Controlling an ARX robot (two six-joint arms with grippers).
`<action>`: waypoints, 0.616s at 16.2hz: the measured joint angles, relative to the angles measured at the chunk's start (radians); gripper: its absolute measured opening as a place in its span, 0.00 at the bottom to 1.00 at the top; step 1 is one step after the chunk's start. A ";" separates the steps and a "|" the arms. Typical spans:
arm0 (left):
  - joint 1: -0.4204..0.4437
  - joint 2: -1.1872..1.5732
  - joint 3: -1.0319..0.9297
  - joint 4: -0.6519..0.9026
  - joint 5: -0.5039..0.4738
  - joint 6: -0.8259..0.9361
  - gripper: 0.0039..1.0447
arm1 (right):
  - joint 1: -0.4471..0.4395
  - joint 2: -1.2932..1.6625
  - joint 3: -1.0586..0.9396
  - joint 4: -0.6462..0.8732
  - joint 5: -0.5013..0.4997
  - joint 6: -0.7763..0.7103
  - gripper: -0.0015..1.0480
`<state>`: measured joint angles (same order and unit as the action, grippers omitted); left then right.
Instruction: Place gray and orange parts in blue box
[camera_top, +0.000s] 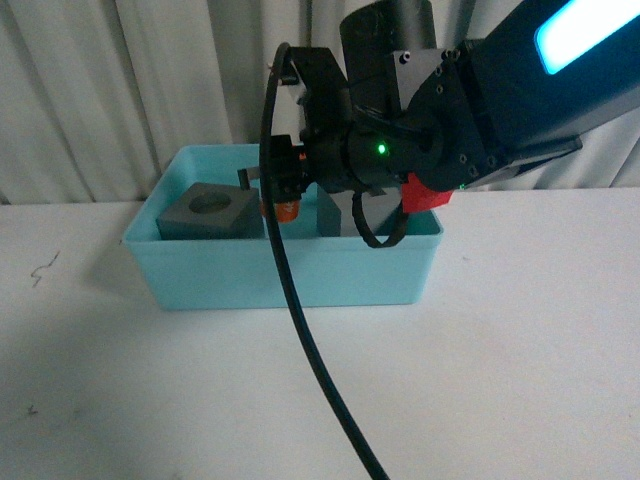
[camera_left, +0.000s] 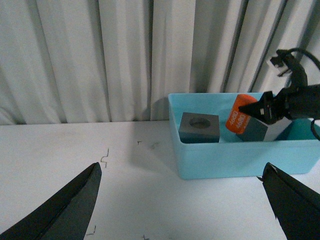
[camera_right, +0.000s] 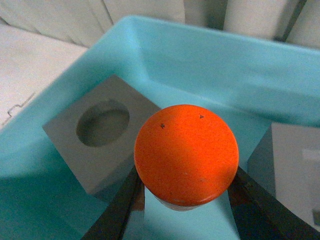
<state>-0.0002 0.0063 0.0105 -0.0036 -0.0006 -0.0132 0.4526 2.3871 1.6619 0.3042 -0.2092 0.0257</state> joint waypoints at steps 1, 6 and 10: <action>0.000 0.000 0.000 0.000 0.000 0.000 0.94 | 0.000 0.013 0.002 -0.015 0.005 0.000 0.40; 0.000 0.000 0.000 0.000 0.000 0.000 0.94 | 0.005 0.060 0.040 -0.051 0.027 -0.021 0.40; 0.000 0.000 0.000 0.000 0.000 0.000 0.94 | 0.005 0.085 0.073 -0.079 0.032 -0.037 0.40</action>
<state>-0.0002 0.0063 0.0105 -0.0036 -0.0006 -0.0132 0.4580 2.4725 1.7351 0.2249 -0.1772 -0.0109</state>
